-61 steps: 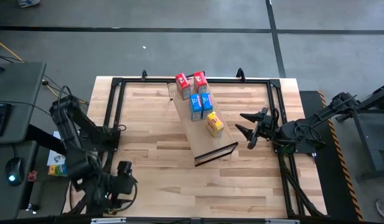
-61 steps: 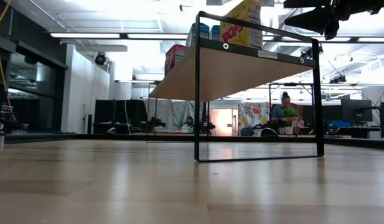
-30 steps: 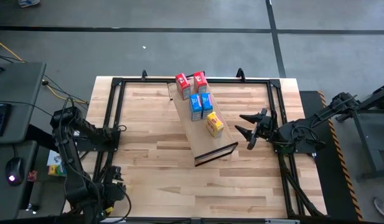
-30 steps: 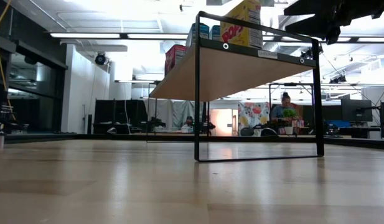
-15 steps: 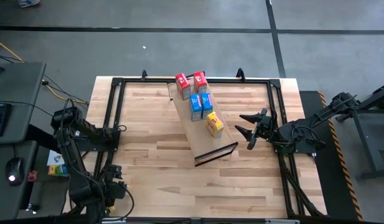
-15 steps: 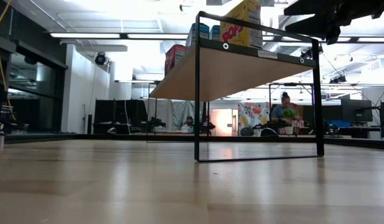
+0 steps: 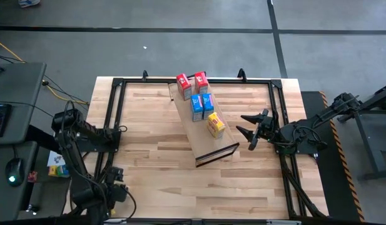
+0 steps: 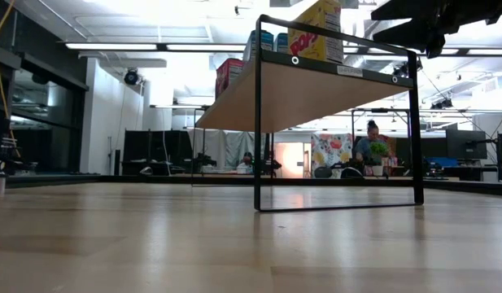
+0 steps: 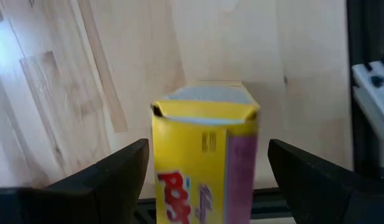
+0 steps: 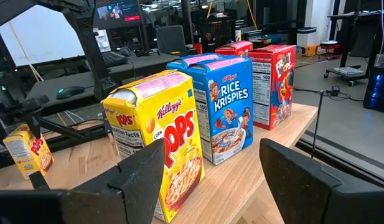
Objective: Stack cereal on shelf
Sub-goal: Put the yellow cereal box aligned with the other yellow cereal box on the shelf
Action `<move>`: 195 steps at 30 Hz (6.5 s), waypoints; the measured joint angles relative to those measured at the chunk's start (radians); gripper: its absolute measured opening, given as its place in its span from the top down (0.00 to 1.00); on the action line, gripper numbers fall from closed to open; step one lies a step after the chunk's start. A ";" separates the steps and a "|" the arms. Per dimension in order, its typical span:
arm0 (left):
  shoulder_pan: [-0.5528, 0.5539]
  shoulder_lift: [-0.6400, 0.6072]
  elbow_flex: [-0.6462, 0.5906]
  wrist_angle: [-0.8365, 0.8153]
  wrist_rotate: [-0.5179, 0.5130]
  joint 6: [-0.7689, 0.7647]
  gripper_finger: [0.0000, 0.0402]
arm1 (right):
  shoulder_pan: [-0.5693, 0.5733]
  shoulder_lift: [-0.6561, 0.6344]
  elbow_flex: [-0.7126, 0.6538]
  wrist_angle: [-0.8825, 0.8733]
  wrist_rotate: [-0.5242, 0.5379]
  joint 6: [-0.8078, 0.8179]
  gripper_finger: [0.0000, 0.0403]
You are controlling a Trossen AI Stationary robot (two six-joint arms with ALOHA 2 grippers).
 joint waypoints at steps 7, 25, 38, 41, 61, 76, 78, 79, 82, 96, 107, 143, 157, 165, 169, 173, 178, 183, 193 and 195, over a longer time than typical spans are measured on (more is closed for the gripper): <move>0.037 0.055 0.000 -0.002 0.038 0.074 0.21 | 0.000 0.000 0.000 0.000 0.000 0.000 0.37; 0.116 0.050 0.013 -0.016 0.110 0.146 0.58 | 0.000 0.001 0.000 -0.007 0.000 0.000 0.37; 0.346 0.045 0.562 -0.375 -0.285 0.542 0.64 | 0.000 0.001 0.000 -0.007 0.000 0.002 0.37; 0.452 0.045 0.682 -0.356 -0.445 0.753 0.64 | 0.000 0.001 0.000 -0.007 0.000 0.018 0.37; 0.985 0.167 0.738 0.001 -0.108 1.540 0.64 | 0.000 0.000 0.000 -0.037 0.000 0.068 0.37; 1.012 0.239 0.740 0.043 -0.038 1.603 0.62 | 0.000 0.001 0.000 -0.044 0.000 0.070 0.37; 1.011 0.239 0.740 0.051 -0.038 1.603 0.59 | 0.000 0.001 0.000 -0.044 0.000 0.078 0.37; 1.011 0.239 0.740 0.056 -0.039 1.603 0.57 | 0.000 0.001 0.000 -0.044 0.000 0.078 0.37; 1.011 0.239 0.740 0.066 -0.053 1.605 0.51 | 0.000 0.001 0.000 -0.044 0.000 0.078 0.37; 1.010 0.239 0.740 0.115 -0.204 1.629 0.34 | 0.000 0.001 0.000 -0.044 0.000 0.075 0.37; 0.969 0.162 0.746 0.129 -0.358 1.641 0.34 | 0.000 0.005 0.000 -0.054 0.003 0.075 0.37; 0.875 -0.165 -0.486 1.714 -0.314 0.996 1.00 | 0.000 0.020 0.000 -0.047 0.003 0.076 0.37; 0.913 -0.124 -0.480 1.734 -0.231 0.801 1.00 | 0.000 0.020 0.000 -0.047 0.003 0.085 0.37; 0.913 -0.124 -0.480 1.730 -0.231 0.727 1.00 | 0.000 0.020 0.000 -0.047 0.004 0.075 0.37; 0.918 -0.124 -0.480 1.729 -0.213 0.727 1.00 | 0.000 0.020 0.000 -0.047 0.004 0.075 0.37; 0.939 -0.107 -0.480 1.746 -0.205 0.727 1.00 | 0.000 0.020 0.000 -0.047 0.004 0.075 0.37; 0.969 -0.085 -0.459 1.739 -0.201 0.730 1.00 | 0.000 0.020 0.000 -0.047 0.005 0.075 0.37; 0.991 -0.060 -0.432 1.734 -0.195 0.738 1.00 | 0.000 0.020 0.000 -0.047 0.005 0.075 0.37; 0.981 -0.068 -0.427 1.716 -0.189 0.788 1.00 | 0.000 0.020 0.000 -0.052 0.001 0.079 0.37; 0.976 -0.101 -0.427 1.703 -0.198 0.814 1.00 | 0.000 0.020 0.000 -0.055 -0.027 0.100 0.37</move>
